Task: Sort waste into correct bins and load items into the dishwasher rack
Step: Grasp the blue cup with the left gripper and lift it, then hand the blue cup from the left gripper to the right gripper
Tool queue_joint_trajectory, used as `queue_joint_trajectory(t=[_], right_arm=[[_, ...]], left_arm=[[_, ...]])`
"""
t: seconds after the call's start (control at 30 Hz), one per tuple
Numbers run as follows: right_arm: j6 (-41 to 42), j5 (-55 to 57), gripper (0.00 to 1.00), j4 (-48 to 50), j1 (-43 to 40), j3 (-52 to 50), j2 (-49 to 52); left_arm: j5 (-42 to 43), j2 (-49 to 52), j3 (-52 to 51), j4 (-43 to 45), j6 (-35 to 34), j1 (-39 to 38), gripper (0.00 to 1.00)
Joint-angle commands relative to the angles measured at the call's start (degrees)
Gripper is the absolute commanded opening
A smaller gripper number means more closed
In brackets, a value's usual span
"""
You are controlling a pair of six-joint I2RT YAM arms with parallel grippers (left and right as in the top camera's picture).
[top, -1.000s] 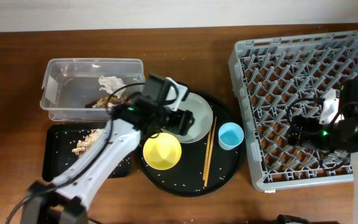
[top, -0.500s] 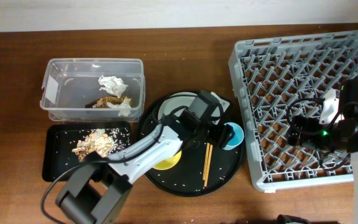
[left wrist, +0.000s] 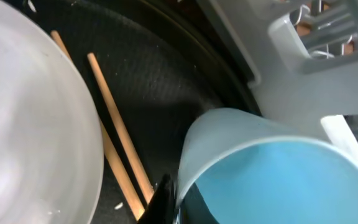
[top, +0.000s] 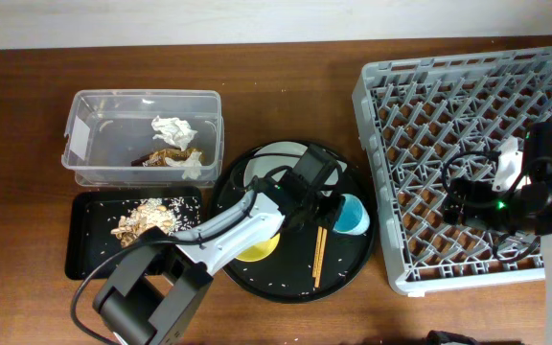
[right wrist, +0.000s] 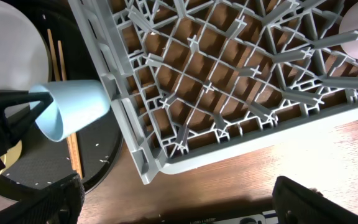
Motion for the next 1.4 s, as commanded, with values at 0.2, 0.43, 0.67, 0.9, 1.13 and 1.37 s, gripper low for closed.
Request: queue_joint_trajectory(t=[0.2,0.43,0.67,0.9,1.13,1.37], right_arm=[[-0.92,-2.10,0.98,4.00,0.57,-0.31,3.15],[-27.28,-41.31,0.98,4.15,0.66,-0.31,13.77],[-42.60,-59.43,0.99,-0.02,8.24,-0.31,20.46],[-42.58,-63.04,1.00,2.21,15.89,-0.31,20.52],[-42.56,-62.99,0.96,4.76,16.11,-0.31,20.52],[-42.51,-62.73,0.88,8.22,16.11,-0.31,20.52]], left_arm=[[26.67,-5.81,1.18,-2.97,-3.23,15.80,0.01],[67.73,-5.84,1.16,6.01,-5.86,27.85,0.00],[70.23,-5.84,1.16,6.69,-5.86,25.88,0.00],[68.83,-5.84,1.16,6.67,-6.08,25.57,0.00],[68.85,-5.84,1.16,6.67,-9.99,25.51,0.00],[67.69,-5.84,1.16,6.71,-18.78,25.42,0.00]])
